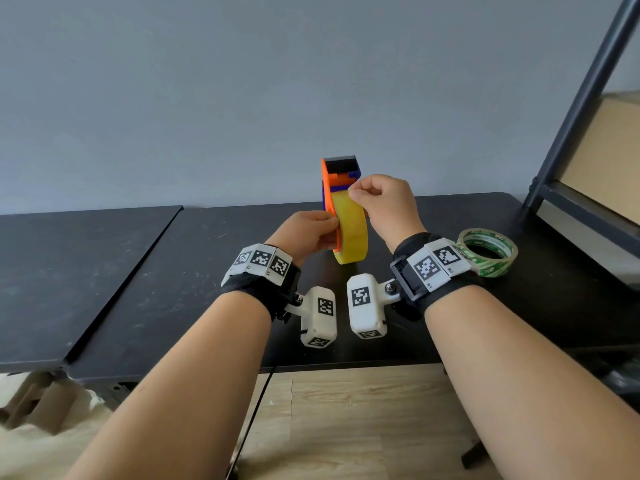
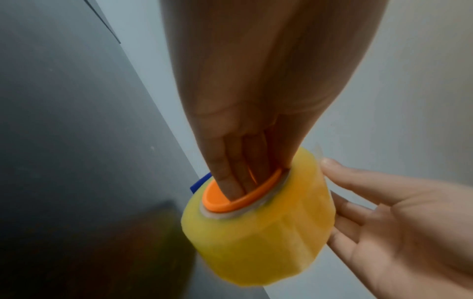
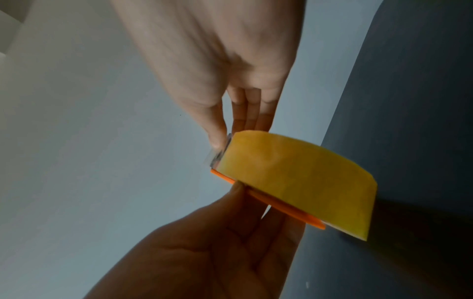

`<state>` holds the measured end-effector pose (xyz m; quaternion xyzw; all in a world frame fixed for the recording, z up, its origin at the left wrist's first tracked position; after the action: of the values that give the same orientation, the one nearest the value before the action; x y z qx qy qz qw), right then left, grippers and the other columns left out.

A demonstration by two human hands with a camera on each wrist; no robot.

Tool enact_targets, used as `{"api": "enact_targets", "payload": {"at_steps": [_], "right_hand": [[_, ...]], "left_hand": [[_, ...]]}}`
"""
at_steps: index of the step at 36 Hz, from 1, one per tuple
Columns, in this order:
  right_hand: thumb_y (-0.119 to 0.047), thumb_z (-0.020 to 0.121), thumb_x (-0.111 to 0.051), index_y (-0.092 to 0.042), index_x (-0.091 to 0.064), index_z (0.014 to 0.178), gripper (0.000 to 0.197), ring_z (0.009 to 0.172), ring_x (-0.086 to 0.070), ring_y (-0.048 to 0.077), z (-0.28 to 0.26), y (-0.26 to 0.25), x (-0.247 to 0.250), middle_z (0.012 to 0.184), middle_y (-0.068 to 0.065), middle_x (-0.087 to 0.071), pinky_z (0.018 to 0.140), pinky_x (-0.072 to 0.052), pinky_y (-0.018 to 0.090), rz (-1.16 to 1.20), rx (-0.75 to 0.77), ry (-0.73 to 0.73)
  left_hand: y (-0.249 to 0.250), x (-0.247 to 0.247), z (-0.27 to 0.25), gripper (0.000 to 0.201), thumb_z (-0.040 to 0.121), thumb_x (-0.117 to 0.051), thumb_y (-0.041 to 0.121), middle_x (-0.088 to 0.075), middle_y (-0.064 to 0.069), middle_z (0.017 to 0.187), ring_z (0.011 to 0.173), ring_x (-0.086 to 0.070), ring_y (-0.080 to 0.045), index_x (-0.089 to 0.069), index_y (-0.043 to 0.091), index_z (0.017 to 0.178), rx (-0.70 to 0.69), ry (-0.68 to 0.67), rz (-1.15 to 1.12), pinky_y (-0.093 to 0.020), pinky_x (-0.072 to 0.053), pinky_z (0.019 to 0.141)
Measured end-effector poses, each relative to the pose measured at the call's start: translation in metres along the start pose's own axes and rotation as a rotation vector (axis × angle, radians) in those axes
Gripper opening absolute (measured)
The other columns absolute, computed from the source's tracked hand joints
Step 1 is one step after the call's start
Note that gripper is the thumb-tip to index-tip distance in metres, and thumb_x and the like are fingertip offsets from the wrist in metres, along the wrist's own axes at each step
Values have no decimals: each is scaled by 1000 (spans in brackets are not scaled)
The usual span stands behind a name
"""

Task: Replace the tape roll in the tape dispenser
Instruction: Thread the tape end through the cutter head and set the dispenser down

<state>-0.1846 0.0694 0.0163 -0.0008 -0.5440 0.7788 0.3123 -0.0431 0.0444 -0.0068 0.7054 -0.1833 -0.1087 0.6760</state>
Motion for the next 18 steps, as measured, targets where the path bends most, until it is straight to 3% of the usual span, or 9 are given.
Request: {"api": "enact_targets", "payload": {"at_steps": [3,7,11,13,15,18], "right_hand": [[-18,91,-63,-11,-73,94,12,85,-62,14,1,1,0,86,-2,-68,80,-51,29,-23,-3,30],[-17,93,-61,-9,-73,99,16,92,-62,15,-1,1,-2,97,3,-71,84,-50,28,-51,4,55],[-17,93,-61,-10,-73,98,15,91,-61,15,-4,-2,-6,94,1,-69,83,-50,29,-70,5,59],[-17,93,-60,-10,-74,98,16,92,-62,15,-5,-4,-6,96,3,-71,85,-50,30,-85,13,64],[-17,94,-59,-9,-75,99,19,93,-62,16,-6,-5,-5,101,6,-73,83,-50,29,-112,21,68],[-17,95,-57,-7,-75,99,21,96,-65,22,-7,-5,-5,103,9,-74,82,-50,31,-159,24,87]], "left_hand": [[-2,-1,-3,31,99,-48,4,-61,-24,108,82,-63,-22,-56,-14,122,0,-37,54,-22,-57,77],[-2,0,-5,29,96,-53,5,-62,-32,120,98,-63,-28,-60,-12,118,18,-60,95,-32,-55,93],[2,3,-4,32,93,-52,-5,-59,-37,119,97,-62,-35,-55,-15,123,50,-44,26,-35,-57,86],[3,2,-3,33,91,-47,-10,-58,-32,110,87,-63,-33,-54,-14,123,68,-25,-52,-34,-58,79],[5,1,-5,27,89,-45,-12,-57,-24,102,81,-62,-29,-57,-6,113,80,-31,-105,-35,-58,81],[6,-4,-8,25,87,-54,-7,-59,-22,106,97,-61,-31,-59,-3,110,86,-90,-122,-42,-50,98]]}}
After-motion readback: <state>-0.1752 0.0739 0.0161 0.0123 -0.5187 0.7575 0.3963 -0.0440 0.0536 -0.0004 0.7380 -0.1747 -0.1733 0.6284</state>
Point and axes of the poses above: each hand's wrist, its own z-axis towards the middle knuckle, its own x-axis out of the back of the hand, y = z × x, the point moved 1 cm from there along z, towards the middle knuckle
